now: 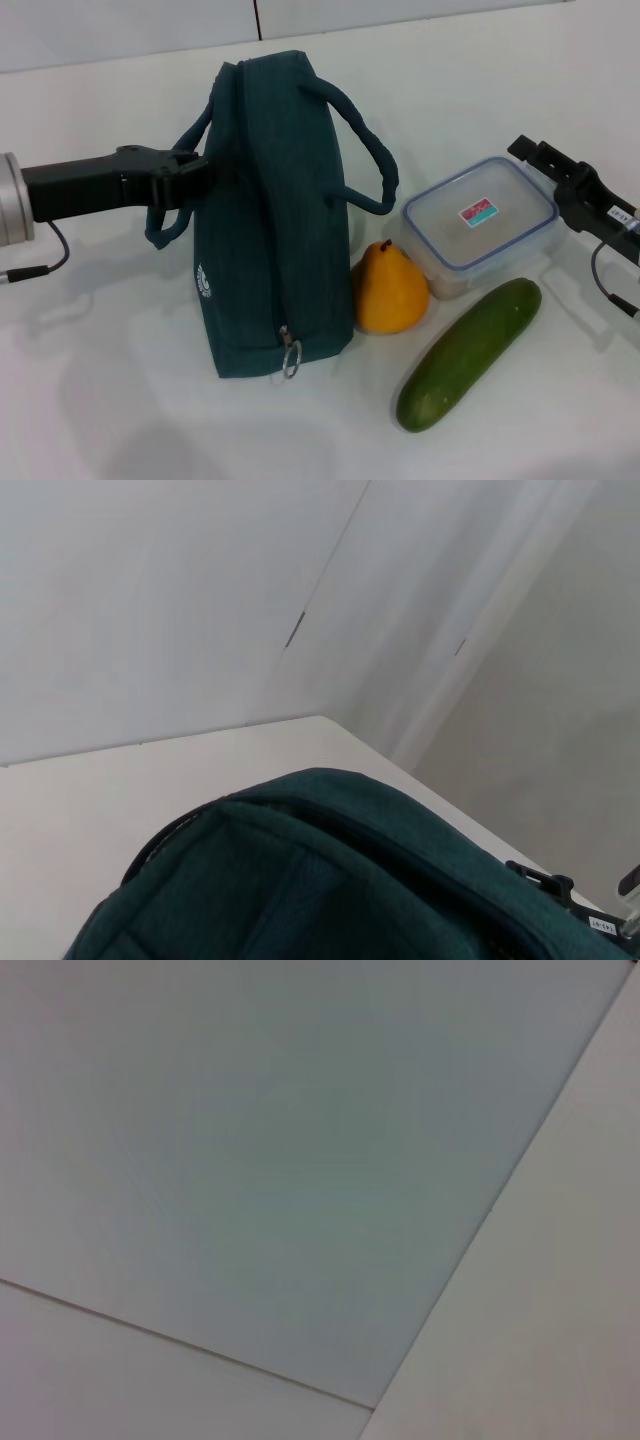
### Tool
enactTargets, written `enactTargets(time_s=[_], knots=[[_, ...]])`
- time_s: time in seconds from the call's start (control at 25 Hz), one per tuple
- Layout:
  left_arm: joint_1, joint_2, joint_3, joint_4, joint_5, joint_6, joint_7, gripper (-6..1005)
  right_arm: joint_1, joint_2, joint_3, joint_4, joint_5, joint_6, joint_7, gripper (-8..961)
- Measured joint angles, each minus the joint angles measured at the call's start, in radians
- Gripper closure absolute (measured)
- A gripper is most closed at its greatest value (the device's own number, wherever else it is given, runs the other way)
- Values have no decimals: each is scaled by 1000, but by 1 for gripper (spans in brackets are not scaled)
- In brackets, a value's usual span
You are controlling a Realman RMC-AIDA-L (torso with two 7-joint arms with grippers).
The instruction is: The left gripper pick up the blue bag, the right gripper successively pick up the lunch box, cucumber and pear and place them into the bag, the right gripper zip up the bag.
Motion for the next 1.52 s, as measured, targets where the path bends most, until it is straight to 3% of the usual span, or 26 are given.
enactTargets(time_s=[0.16,0.56,1.0,1.52], knots=[[0,0,0,0,-2,0,0,952,-5,0,0,1,0,0,0,393],[-3,-3,0,-2,-3,0,0,952,-6,2,0,0,0,-1,-13,635],[-18,-3,0,-26,-3,0,0,952,-11,1,0,-26,0,-22,-57,819],[-26,-4,11,-40,-31,-25,11,951,-11,-4,-2,-96,0,-59,-250,854]])
